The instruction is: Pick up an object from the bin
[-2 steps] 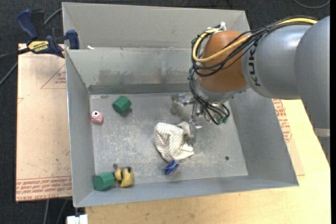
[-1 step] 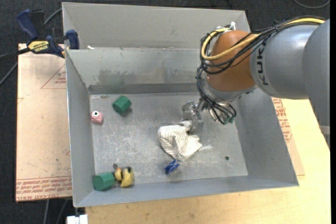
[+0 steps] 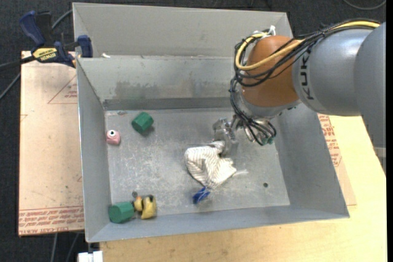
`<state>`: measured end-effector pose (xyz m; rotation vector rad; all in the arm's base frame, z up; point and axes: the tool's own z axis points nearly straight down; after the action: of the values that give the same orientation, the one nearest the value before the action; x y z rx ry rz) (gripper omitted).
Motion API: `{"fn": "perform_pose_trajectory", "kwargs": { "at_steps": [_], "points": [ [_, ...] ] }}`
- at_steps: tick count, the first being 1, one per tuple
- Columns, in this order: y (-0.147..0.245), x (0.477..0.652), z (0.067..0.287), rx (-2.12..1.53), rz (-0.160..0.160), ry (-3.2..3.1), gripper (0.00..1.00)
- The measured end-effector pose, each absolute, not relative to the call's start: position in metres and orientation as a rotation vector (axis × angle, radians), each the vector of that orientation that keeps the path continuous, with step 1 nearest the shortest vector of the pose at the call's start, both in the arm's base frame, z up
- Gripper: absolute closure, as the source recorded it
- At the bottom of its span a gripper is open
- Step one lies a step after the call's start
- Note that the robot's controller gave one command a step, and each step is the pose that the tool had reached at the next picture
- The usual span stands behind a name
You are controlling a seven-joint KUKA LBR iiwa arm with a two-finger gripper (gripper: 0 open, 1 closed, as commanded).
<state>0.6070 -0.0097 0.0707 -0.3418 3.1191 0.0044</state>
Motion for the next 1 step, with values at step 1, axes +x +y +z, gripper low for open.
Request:
{"fn": "perform_pose_trajectory", "kwargs": {
  "at_steps": [1],
  "points": [
    [0.0016, 0.6089, 0.0710, -0.614, 0.003, 3.072, 1.00]
  ]
}}
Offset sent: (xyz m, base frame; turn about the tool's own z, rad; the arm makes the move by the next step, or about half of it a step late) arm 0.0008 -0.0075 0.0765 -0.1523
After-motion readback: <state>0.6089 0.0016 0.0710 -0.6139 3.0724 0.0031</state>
